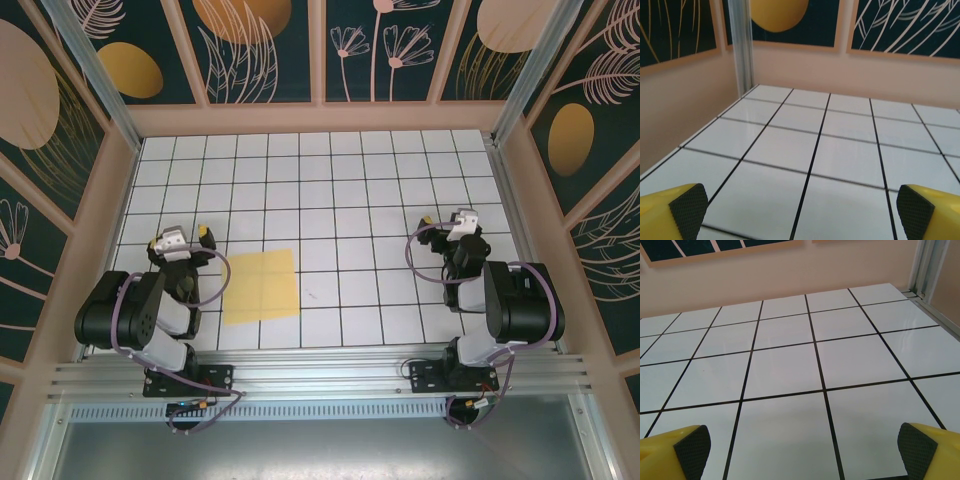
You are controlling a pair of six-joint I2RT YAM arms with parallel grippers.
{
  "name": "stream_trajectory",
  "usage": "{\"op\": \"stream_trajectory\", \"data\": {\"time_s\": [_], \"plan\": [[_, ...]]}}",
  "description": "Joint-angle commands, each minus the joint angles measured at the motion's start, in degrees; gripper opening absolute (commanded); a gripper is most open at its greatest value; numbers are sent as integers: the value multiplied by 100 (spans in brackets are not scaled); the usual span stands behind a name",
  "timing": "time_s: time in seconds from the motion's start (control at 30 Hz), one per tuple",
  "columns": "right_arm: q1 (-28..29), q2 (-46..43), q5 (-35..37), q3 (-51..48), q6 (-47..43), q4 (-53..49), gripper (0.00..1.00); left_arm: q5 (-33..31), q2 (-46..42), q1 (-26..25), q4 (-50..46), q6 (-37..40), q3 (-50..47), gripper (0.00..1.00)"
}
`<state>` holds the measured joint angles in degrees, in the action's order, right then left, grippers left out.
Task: Fold a paper plane with a square sheet of paper (pick it up from the middle)
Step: Move the square sheet of paper to the center of the table.
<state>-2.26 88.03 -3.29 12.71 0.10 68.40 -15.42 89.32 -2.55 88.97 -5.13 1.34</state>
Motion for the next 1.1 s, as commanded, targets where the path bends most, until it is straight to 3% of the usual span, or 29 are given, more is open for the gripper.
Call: {"op": "stream_trajectory", "data": {"time_s": [0.0,0.1,0.2,0.27,0.37,0.5,0.6,0.67,0.93,1.07], "plan": [[78,-111,-19,27,-86,262,99,-124,-69,48,1548,1,-234,99],[141,-416,9,136,-148,-197,99,-138,-580,44,1078,-15,-257,99],[130,-884,-7,1097,334,-2645,99,-292,-1437,45,62,-212,-240,99],[177,-963,52,1549,494,-3707,99,-358,-2191,44,-1179,-479,-37,99],[191,-1362,50,2067,1017,-5009,99,-733,-3374,44,-3791,-1187,760,99],[176,-1520,-356,3049,2367,-6796,99,-382,-4105,44,-5615,-1734,1492,99],[153,-1450,-2204,2871,2656,-6553,91,-369,-4577,44,-6563,-2738,1641,99],[285,-1459,-2616,2693,2966,-6316,88,307,-4774,44,-6613,-2753,1615,99],[2104,-1363,-1417,2761,3116,-6729,89,2528,-3703,44,-7315,-3433,2246,99],[2952,-1185,-1048,2815,3439,-6622,89,3107,-3250,35,-7703,-3506,2400,99]]}}
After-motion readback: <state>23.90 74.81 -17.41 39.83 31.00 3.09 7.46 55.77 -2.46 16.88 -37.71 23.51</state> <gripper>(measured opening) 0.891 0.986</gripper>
